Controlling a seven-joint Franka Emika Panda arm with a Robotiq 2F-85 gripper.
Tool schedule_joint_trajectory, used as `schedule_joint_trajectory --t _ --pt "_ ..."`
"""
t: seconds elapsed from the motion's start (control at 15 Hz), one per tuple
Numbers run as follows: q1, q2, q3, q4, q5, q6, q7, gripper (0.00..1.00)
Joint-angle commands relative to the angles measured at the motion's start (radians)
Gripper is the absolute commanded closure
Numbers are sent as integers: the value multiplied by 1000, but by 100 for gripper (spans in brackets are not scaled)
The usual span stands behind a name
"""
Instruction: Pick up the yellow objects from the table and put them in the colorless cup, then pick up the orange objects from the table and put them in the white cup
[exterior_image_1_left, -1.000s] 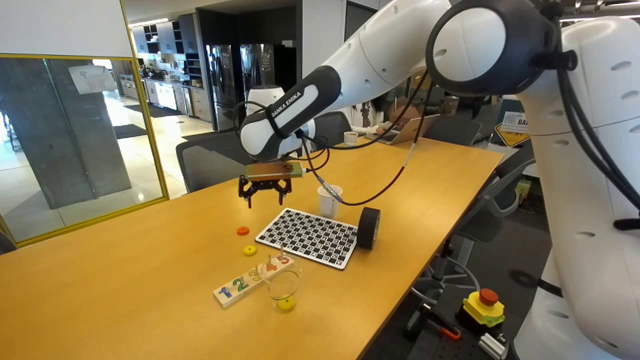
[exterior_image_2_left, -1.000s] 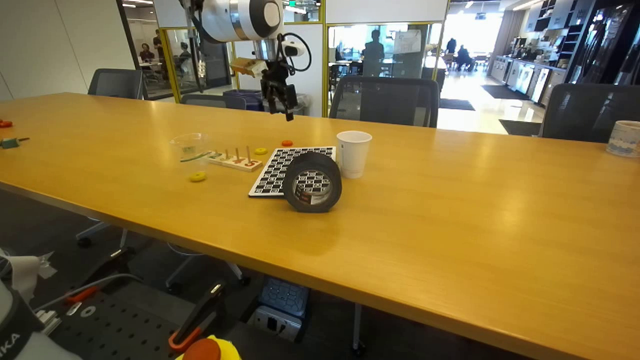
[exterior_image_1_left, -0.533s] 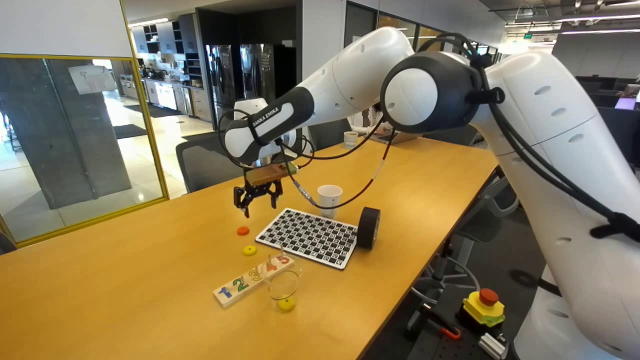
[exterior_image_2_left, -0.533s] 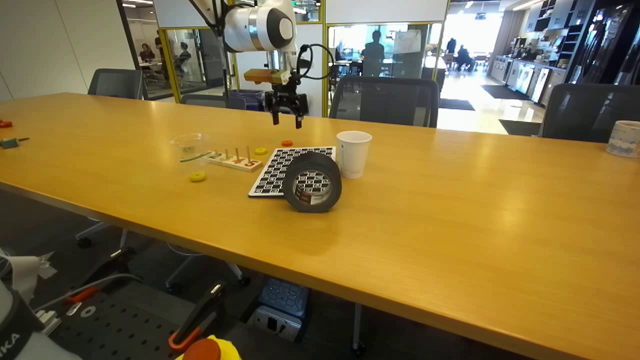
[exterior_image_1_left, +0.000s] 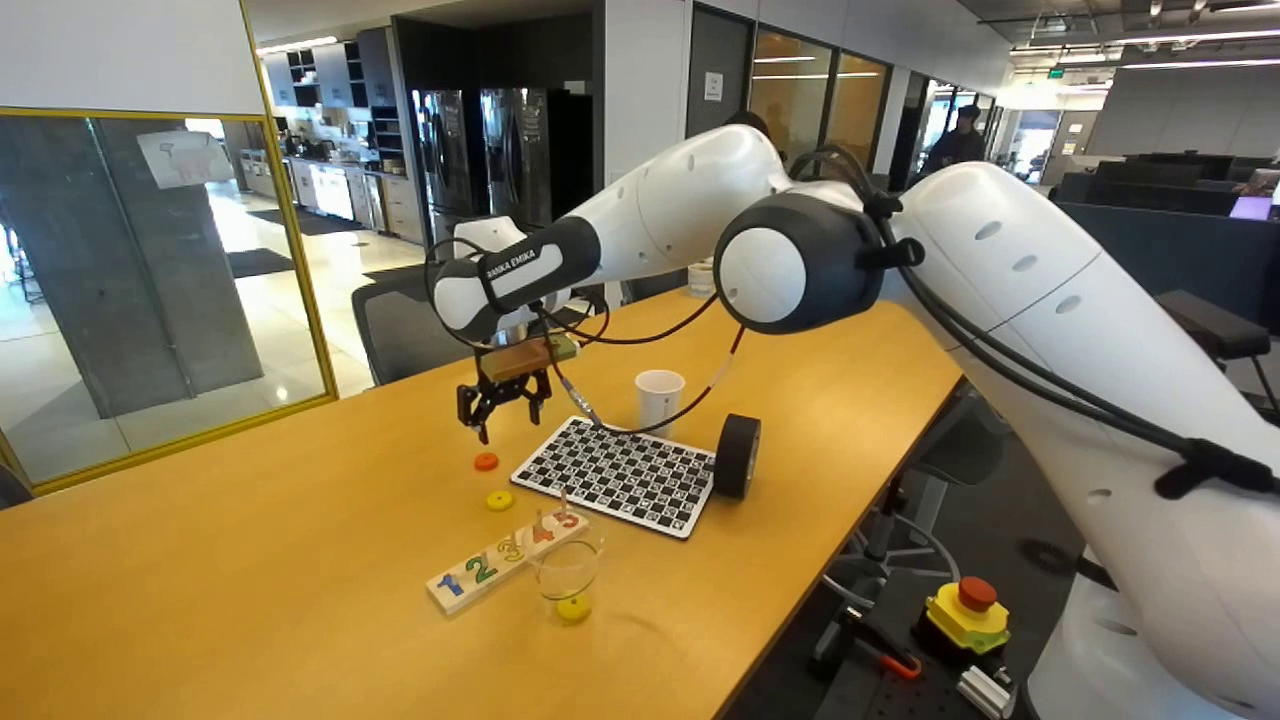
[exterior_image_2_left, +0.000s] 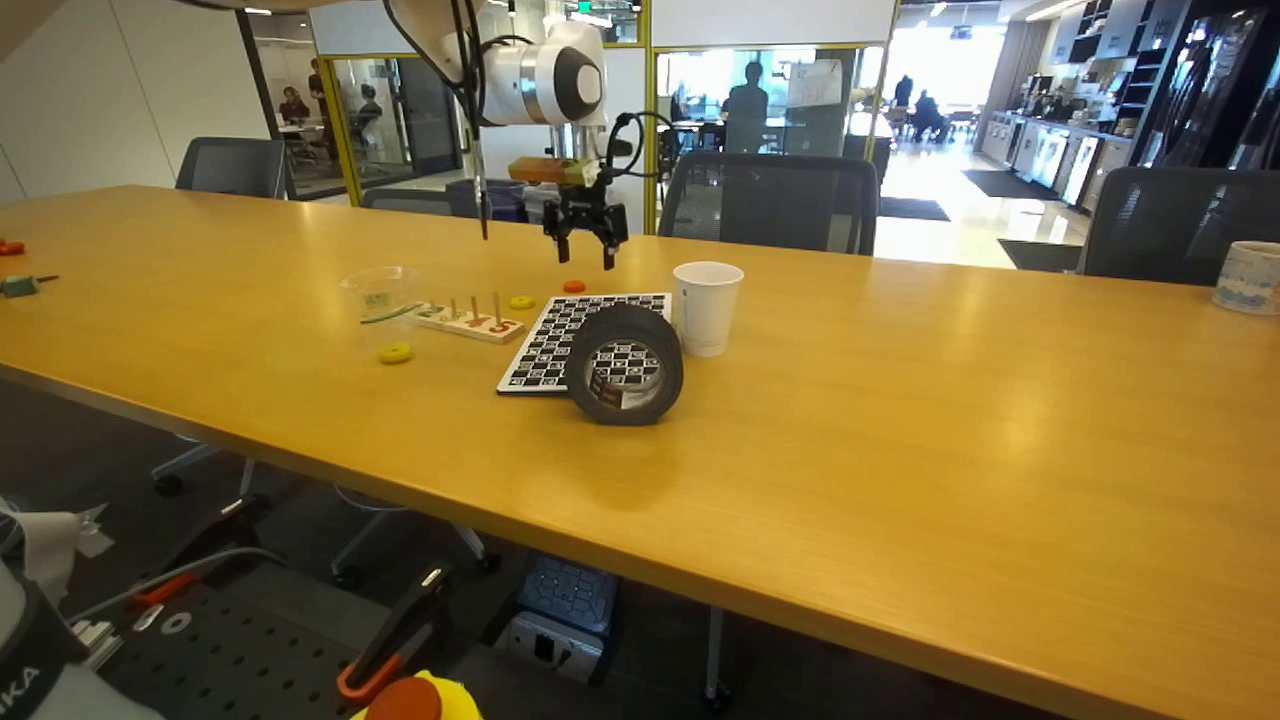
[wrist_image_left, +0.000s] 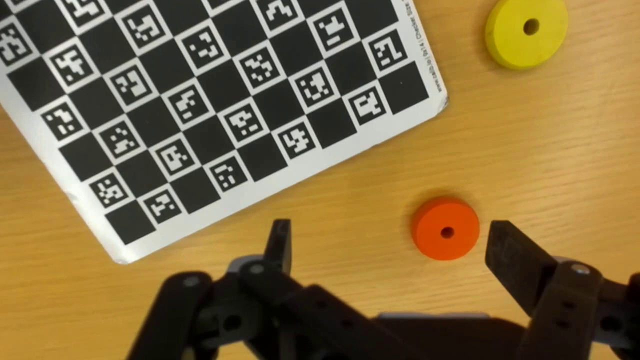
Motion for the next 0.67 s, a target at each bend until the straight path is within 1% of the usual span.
schedule_joint_trajectory --t 0.0,0.2,0.6 --pt "-11 87 14 150 37 -49 -22 0" --pt "-14 117 21 187 59 -42 -18 0" --pt "-10 141 31 199 102 -16 -4 0"
